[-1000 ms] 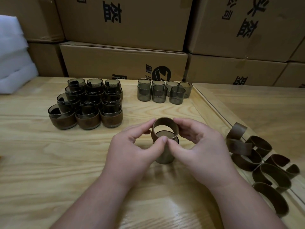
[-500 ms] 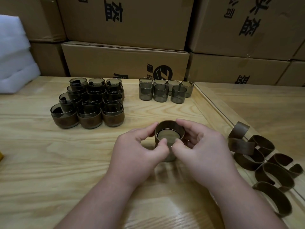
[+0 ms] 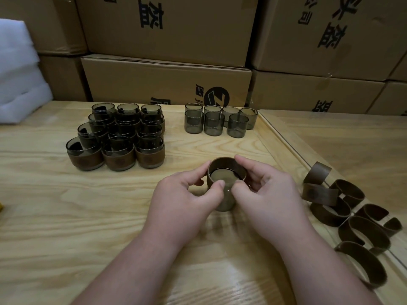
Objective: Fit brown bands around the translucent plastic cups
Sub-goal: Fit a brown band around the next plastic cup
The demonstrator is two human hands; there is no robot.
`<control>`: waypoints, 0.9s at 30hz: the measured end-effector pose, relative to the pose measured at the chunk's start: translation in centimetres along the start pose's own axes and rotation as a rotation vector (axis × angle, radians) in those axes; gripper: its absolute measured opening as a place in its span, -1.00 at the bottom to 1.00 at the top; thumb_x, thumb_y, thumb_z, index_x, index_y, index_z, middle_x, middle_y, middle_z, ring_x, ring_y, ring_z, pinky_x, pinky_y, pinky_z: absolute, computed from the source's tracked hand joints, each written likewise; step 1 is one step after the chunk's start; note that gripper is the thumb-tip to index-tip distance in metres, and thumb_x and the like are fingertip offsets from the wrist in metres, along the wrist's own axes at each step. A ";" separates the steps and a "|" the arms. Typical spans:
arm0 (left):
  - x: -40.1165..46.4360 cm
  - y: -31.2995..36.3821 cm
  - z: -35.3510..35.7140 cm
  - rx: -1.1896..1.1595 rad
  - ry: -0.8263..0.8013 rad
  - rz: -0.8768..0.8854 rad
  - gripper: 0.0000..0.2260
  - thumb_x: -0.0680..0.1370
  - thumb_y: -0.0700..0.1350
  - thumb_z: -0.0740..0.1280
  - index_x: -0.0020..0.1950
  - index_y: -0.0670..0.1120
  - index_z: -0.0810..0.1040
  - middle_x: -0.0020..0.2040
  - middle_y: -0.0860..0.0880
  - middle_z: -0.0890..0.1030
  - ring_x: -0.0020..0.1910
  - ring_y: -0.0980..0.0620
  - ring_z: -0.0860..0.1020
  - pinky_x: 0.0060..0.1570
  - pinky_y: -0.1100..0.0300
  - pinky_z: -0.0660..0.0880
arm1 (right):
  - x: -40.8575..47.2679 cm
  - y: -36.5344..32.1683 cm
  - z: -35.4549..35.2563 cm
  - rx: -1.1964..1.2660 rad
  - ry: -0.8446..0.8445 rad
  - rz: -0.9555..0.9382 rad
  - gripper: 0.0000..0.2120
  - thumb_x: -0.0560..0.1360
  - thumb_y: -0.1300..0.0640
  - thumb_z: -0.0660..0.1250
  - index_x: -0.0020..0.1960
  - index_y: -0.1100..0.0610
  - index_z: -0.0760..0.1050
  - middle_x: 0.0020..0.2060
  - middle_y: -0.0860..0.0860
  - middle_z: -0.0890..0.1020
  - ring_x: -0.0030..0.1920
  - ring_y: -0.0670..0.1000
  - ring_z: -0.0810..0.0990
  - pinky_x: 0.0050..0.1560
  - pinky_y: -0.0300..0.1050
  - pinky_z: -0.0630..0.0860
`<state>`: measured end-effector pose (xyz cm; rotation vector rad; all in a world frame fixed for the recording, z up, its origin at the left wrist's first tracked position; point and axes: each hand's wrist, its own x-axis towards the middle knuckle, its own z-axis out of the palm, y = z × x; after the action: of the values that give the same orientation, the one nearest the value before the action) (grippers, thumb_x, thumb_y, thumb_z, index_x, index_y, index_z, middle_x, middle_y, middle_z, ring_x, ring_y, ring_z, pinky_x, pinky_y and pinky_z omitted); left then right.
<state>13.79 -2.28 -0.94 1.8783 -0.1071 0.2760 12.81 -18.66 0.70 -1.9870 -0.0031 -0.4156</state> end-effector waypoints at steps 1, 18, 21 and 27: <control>0.0 -0.1 -0.1 0.013 -0.003 0.000 -0.60 0.38 0.20 0.52 0.22 0.30 0.67 -0.11 0.26 0.65 -0.33 0.37 0.53 -0.27 0.54 0.34 | 0.1 0.0 0.1 -0.011 -0.003 0.005 -0.52 0.47 0.24 0.42 0.34 -0.08 0.60 -0.05 -0.40 0.65 0.05 -0.41 0.61 0.05 -0.52 0.49; 0.2 -0.6 -0.1 -0.023 0.060 0.017 -0.83 0.59 0.00 0.34 0.04 0.21 0.71 0.01 0.22 0.63 -0.01 0.30 0.55 -0.18 0.51 0.39 | 0.6 0.8 -0.1 -0.001 0.148 0.117 -0.86 0.61 0.04 0.32 -0.06 -0.14 0.63 -0.19 -0.33 0.66 -0.19 -0.22 0.63 -0.21 -0.24 0.49; 0.4 -0.6 -0.1 -0.042 0.056 -0.021 -0.85 0.61 -0.02 0.35 0.06 0.20 0.68 -0.16 0.13 0.65 -0.13 0.28 0.57 -0.23 0.52 0.40 | 0.8 1.0 0.2 0.087 0.140 0.227 -0.83 0.59 0.06 0.34 -0.14 -0.07 0.65 -0.40 -0.12 0.62 -0.43 -0.14 0.50 -0.29 -0.17 0.42; 0.7 -0.8 0.3 -0.070 -0.012 -0.081 -0.90 0.61 0.02 0.34 0.06 0.20 0.62 -0.39 0.15 0.54 -0.42 0.24 0.48 -0.37 0.41 0.37 | 1.0 0.8 0.5 0.263 0.003 0.366 -0.78 0.60 0.03 0.33 -0.16 -0.17 0.66 -0.49 -0.04 0.55 -0.57 -0.12 0.39 -0.46 -0.23 0.30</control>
<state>14.67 -2.31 -1.61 1.8101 -0.0487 0.2030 14.10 -18.72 0.11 -1.6817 0.2900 -0.1702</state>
